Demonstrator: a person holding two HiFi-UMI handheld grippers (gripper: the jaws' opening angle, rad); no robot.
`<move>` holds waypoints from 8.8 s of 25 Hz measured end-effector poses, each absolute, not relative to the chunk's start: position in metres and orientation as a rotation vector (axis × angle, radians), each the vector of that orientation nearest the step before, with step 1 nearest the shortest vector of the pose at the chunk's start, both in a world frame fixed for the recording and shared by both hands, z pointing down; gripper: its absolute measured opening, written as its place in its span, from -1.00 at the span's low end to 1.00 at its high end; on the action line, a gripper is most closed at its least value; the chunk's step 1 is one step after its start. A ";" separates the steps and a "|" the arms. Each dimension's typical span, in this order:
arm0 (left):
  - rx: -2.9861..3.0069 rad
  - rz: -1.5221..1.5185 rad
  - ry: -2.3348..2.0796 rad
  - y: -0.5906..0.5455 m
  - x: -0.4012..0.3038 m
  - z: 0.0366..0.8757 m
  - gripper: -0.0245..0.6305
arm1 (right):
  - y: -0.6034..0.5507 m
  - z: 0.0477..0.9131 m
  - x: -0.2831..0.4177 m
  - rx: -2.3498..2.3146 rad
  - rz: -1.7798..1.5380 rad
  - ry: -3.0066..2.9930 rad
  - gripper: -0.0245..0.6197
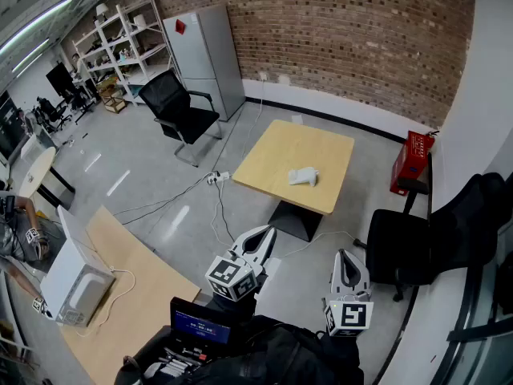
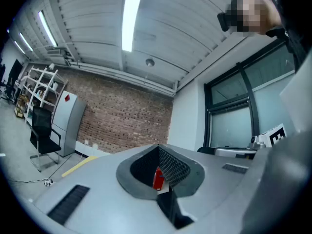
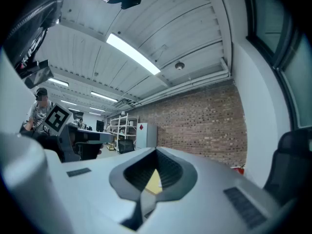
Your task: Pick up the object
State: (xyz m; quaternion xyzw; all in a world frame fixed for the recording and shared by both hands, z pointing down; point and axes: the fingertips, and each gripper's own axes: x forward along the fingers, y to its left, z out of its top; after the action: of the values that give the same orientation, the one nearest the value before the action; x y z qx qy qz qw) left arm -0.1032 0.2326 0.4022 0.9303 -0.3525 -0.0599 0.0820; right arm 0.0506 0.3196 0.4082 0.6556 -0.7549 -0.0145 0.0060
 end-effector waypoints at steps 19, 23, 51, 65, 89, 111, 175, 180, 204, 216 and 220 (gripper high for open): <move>2.740 -0.135 -1.184 0.244 -0.092 0.419 -0.93 | 0.339 0.434 0.079 2.079 0.089 -2.398 -0.91; 2.711 -0.220 -1.120 0.254 -0.085 0.424 -0.93 | 0.347 0.449 0.090 2.089 0.130 -2.382 -0.91; 2.714 -0.280 -0.975 0.138 -0.081 0.412 -0.93 | 0.230 0.441 0.075 2.035 0.082 -2.321 -0.91; 2.694 -0.230 -0.922 0.035 -0.099 0.430 -0.93 | 0.127 0.453 0.045 2.001 0.118 -2.262 -0.91; 2.630 -0.192 -0.900 -0.007 -0.114 0.468 -0.93 | 0.078 0.477 0.016 1.903 0.171 -2.210 -0.91; 2.652 -0.122 -1.043 -0.105 -0.039 0.454 -0.93 | -0.037 0.474 0.086 1.740 0.135 -2.407 -0.91; 2.203 0.499 -1.081 -0.172 -0.050 0.723 -0.93 | -0.208 0.828 0.146 1.666 1.529 -1.829 -0.07; 2.183 0.502 -1.096 -0.177 -0.059 0.725 -0.93 | -0.215 0.843 0.139 1.625 1.572 -1.807 -0.07; 2.252 0.463 -1.108 -0.186 -0.060 0.693 -0.93 | -0.214 0.771 0.132 1.662 1.209 -2.024 -0.16; 2.504 0.229 -1.122 -0.224 -0.028 0.553 -0.93 | -0.199 0.551 0.163 2.059 0.848 -2.367 -0.16; 2.593 0.125 -1.129 -0.238 -0.015 0.501 -0.93 | -0.196 0.490 0.180 2.168 0.722 -2.433 -0.16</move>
State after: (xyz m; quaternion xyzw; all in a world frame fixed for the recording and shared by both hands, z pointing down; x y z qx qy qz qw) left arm -0.0149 -0.2380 0.5007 0.9050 -0.3938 0.0436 0.1546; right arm 0.1802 -0.1959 0.4896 0.6465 -0.7253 0.2154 -0.0979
